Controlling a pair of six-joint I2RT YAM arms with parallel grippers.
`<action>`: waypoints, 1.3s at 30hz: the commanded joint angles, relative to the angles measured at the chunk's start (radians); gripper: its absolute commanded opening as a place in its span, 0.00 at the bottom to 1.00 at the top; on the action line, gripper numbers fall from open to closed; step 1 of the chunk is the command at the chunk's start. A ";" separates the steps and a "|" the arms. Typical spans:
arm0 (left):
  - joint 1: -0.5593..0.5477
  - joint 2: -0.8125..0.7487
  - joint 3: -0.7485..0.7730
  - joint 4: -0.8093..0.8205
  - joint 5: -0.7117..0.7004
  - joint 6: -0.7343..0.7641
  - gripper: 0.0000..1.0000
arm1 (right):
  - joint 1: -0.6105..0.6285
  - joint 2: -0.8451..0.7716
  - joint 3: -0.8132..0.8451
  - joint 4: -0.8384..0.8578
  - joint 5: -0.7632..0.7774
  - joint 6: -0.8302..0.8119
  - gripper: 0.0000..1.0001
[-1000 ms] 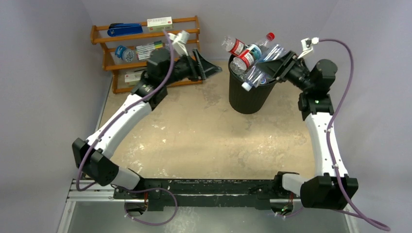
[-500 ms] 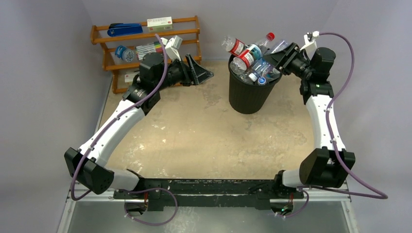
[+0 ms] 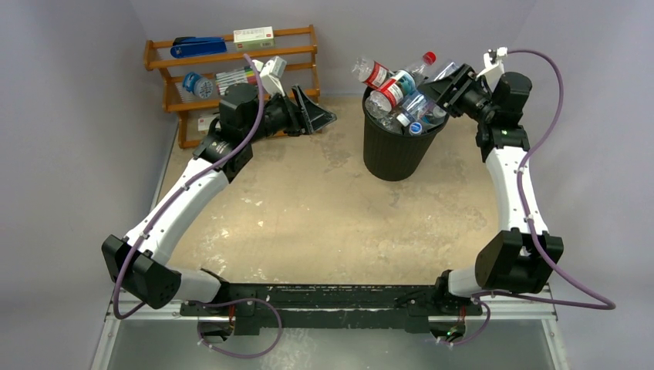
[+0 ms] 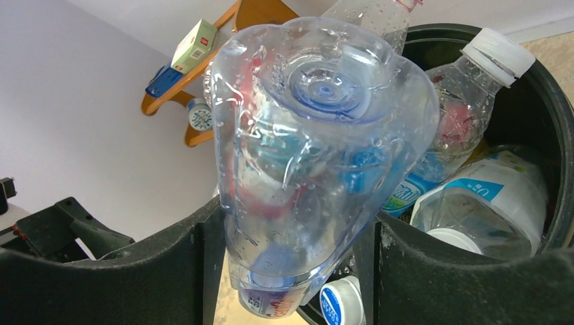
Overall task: Put the plastic bottles in the bin
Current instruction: Place the plastic bottle in the trash bin.
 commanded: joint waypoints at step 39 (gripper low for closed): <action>0.019 -0.038 0.003 0.032 0.000 0.014 0.62 | -0.025 -0.118 0.019 -0.128 0.098 -0.150 0.66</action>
